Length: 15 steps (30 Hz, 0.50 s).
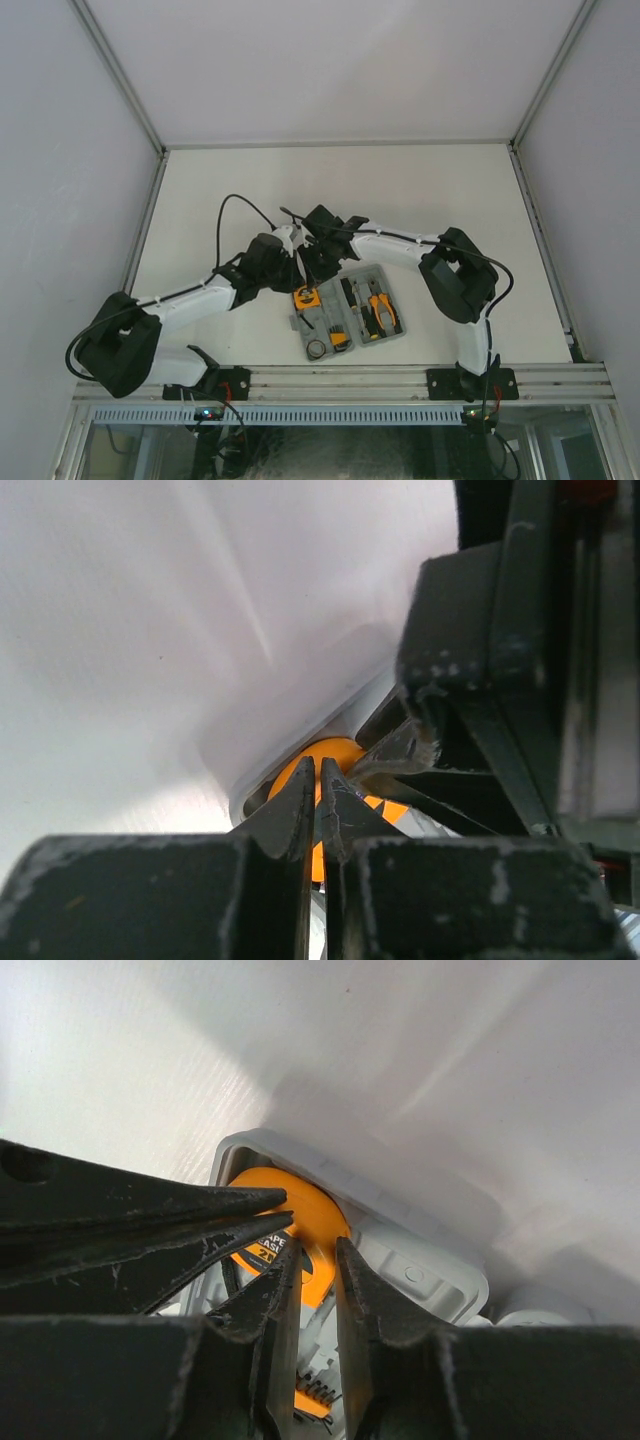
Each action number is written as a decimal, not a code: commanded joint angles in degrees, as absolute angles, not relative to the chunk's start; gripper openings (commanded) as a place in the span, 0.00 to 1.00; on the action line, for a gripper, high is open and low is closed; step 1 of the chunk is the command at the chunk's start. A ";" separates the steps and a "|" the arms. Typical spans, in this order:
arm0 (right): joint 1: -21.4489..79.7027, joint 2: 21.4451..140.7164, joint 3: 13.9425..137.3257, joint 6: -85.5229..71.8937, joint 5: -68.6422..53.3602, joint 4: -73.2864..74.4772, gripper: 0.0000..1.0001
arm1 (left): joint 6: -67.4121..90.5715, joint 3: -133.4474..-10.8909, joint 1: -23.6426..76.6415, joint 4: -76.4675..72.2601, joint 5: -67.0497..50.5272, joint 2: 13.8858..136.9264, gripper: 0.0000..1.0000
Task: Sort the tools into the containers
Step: Adjust the engineering item in the storage box.
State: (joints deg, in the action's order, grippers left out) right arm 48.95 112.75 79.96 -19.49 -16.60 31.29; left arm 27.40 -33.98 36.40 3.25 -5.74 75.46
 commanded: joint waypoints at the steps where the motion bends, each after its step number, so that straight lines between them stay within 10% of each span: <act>1: 50.09 115.98 81.56 -19.91 -13.34 31.62 0.17 | 26.98 -33.76 37.76 7.81 -5.85 77.34 0.06; 15: 49.38 115.90 81.32 -20.48 -12.63 32.18 0.17 | 26.55 -32.96 37.97 12.50 -1.15 70.73 0.23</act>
State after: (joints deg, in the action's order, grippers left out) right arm 49.17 113.54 81.21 -20.34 -16.58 32.51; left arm 27.53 -33.80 37.45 7.53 -2.76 72.82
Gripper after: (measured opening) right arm 0.177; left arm 0.226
